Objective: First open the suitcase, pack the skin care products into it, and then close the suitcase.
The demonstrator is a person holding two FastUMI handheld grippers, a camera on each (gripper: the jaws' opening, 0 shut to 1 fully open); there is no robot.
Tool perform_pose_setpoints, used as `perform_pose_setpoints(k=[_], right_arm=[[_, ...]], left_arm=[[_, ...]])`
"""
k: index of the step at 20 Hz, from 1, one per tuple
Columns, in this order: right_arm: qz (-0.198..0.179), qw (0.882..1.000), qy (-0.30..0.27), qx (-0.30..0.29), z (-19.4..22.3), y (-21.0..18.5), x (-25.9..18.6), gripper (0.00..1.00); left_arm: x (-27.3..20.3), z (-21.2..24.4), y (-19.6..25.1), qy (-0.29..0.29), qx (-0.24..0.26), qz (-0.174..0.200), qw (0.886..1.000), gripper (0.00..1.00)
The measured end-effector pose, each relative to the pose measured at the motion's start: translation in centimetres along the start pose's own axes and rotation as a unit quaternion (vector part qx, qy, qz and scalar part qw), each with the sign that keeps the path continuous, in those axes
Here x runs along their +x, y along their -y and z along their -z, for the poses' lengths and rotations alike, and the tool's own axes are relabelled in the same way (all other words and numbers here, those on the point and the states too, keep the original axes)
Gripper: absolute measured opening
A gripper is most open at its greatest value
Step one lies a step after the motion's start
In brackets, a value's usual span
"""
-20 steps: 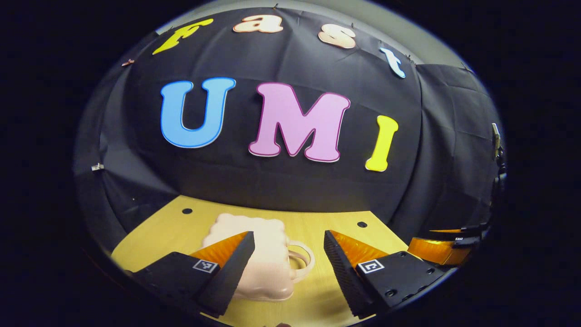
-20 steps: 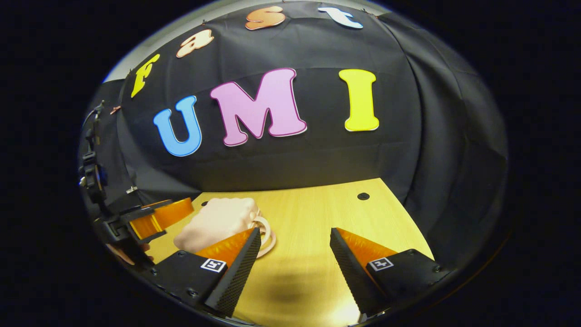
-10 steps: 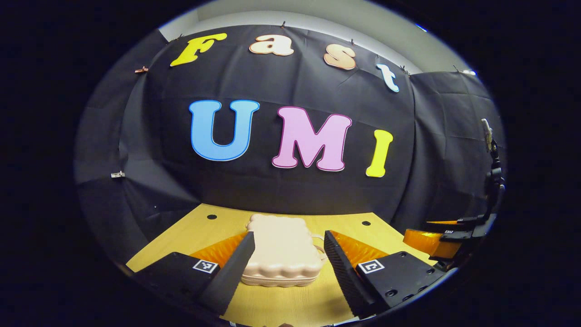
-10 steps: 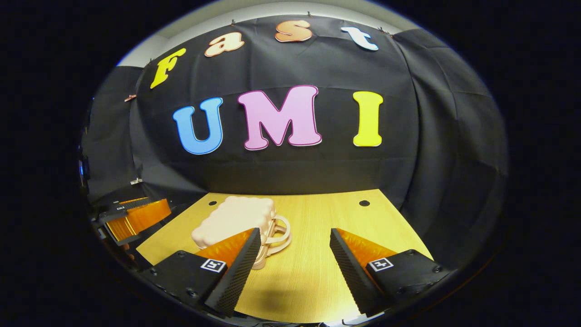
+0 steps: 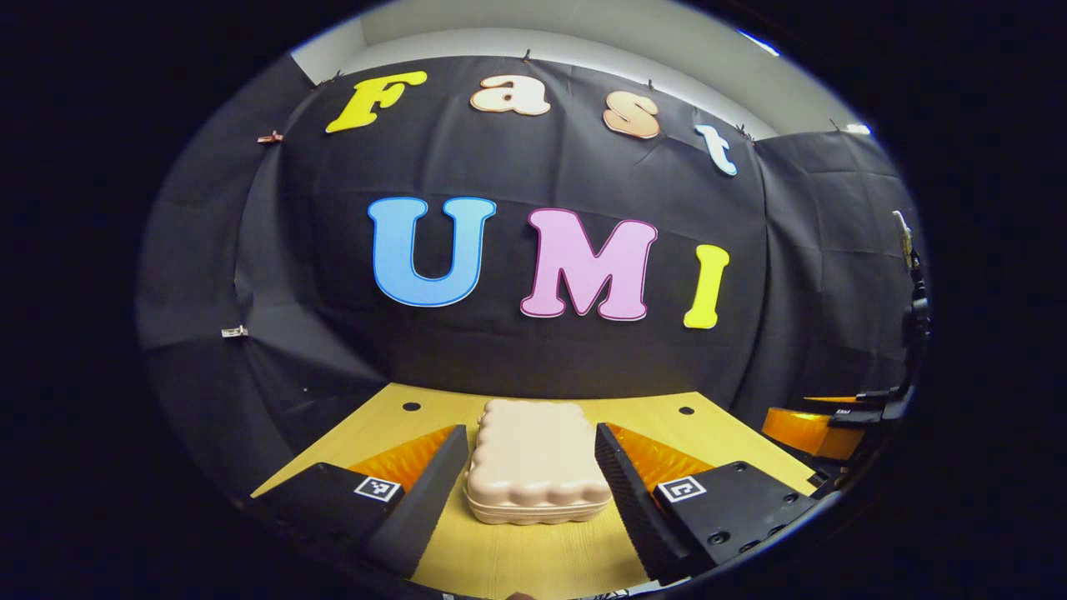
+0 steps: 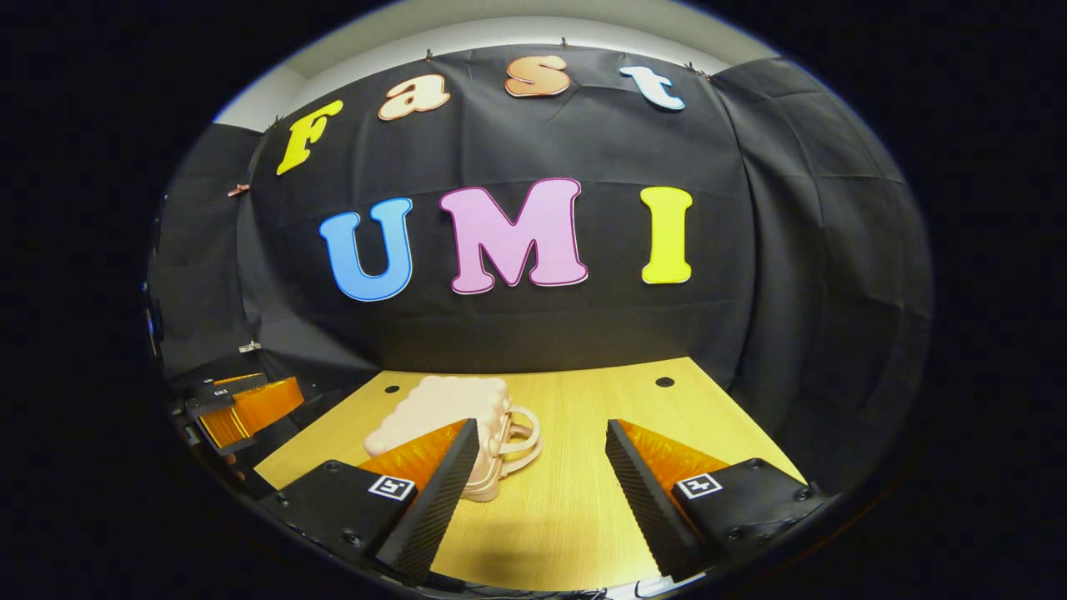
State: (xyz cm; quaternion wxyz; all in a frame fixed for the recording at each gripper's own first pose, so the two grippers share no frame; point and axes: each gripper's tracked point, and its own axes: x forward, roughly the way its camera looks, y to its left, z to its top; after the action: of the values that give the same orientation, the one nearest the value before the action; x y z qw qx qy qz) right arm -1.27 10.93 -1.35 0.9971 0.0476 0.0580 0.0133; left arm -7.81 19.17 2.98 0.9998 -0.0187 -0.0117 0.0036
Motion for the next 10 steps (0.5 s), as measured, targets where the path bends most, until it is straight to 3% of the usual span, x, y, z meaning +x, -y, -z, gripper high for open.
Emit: perform_pose_setpoints(k=[5,10], right_arm=[[0.012,1.0,0.015,0.009,-1.2,0.8,0.1,0.97],[0.035,0.999,-0.022,0.014,1.8,2.2,-0.8,0.98]], left_arm=[[-1.0,-0.6,0.1,0.012,0.012,0.008,1.0,0.96],[-1.1,0.3,0.5,0.003,0.01,0.015,1.0,0.96]])
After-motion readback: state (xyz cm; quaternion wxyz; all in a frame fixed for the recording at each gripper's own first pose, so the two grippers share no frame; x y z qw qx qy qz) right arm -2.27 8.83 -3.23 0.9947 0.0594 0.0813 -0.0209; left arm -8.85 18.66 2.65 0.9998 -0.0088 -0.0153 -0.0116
